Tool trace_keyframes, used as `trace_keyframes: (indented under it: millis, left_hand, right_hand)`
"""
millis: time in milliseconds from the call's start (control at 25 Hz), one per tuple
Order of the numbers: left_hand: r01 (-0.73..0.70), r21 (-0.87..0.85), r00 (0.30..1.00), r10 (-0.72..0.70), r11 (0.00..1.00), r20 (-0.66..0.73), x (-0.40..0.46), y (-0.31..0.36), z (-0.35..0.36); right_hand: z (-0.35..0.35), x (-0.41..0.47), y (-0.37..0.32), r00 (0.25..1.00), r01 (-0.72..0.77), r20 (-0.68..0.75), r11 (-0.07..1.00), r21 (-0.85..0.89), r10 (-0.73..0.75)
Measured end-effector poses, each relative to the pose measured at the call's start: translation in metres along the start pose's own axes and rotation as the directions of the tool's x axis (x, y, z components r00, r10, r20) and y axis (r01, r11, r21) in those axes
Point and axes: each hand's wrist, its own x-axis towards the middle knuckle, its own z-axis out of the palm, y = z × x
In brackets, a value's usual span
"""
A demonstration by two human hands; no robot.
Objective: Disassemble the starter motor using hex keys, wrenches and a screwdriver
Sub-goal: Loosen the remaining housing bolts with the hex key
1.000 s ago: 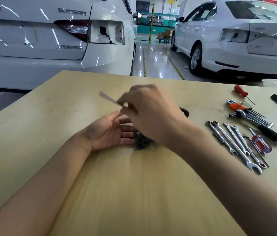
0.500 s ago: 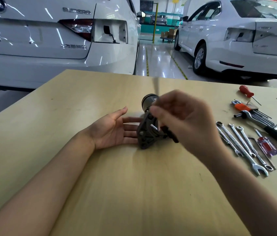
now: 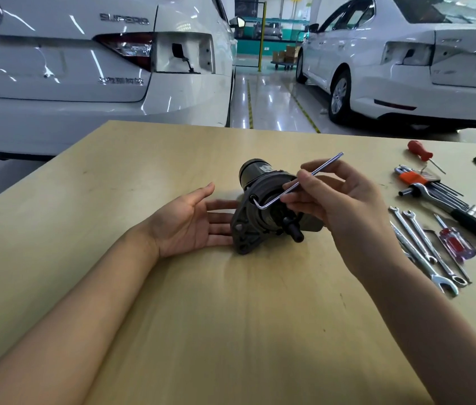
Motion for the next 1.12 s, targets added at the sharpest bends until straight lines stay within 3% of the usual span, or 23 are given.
trace_keyframes:
  millis: [600, 760, 840, 920, 1000, 1080, 1120]
  left_hand:
    - [0.014, -0.005, 1.000, -0.014, 1.000, -0.008, -0.002, 0.002, 0.002]
    - [0.049, -0.010, 0.998, -0.049, 0.999, -0.036, -0.005, 0.003, 0.006]
    - [0.043, -0.023, 0.998, -0.044, 0.999, -0.034, -0.006, 0.004, 0.010]
    - [0.032, -0.042, 0.999, -0.033, 0.999, -0.032, -0.006, 0.003, 0.009]
    - [0.019, -0.145, 0.997, -0.008, 0.989, 0.075, -0.010, 0.003, 0.015]
    - [0.066, -0.280, 0.986, -0.018, 0.958, 0.169, -0.016, 0.002, 0.023]
    - [0.087, -0.263, 0.988, -0.050, 0.961, 0.144, -0.013, 0.003, 0.019]
  right_hand:
    - [0.007, 0.000, 0.003, 0.996, 0.087, -0.008, 0.996, -0.022, -0.087]
    - [0.020, 0.013, -0.008, 0.975, 0.222, 0.076, 0.944, -0.246, -0.209]
    - [0.036, 0.018, -0.012, 0.925, 0.380, 0.208, 0.795, -0.473, -0.318]
    - [0.055, 0.016, -0.013, 0.820, 0.572, 0.439, 0.486, -0.661, -0.367]
    - [0.070, 0.007, -0.011, 0.716, 0.697, 0.659, 0.194, -0.690, -0.230]
    - [0.073, -0.002, -0.008, 0.635, 0.772, 0.771, 0.028, -0.635, -0.038]
    - [0.072, -0.005, -0.006, 0.602, 0.799, 0.797, -0.027, -0.601, 0.051]
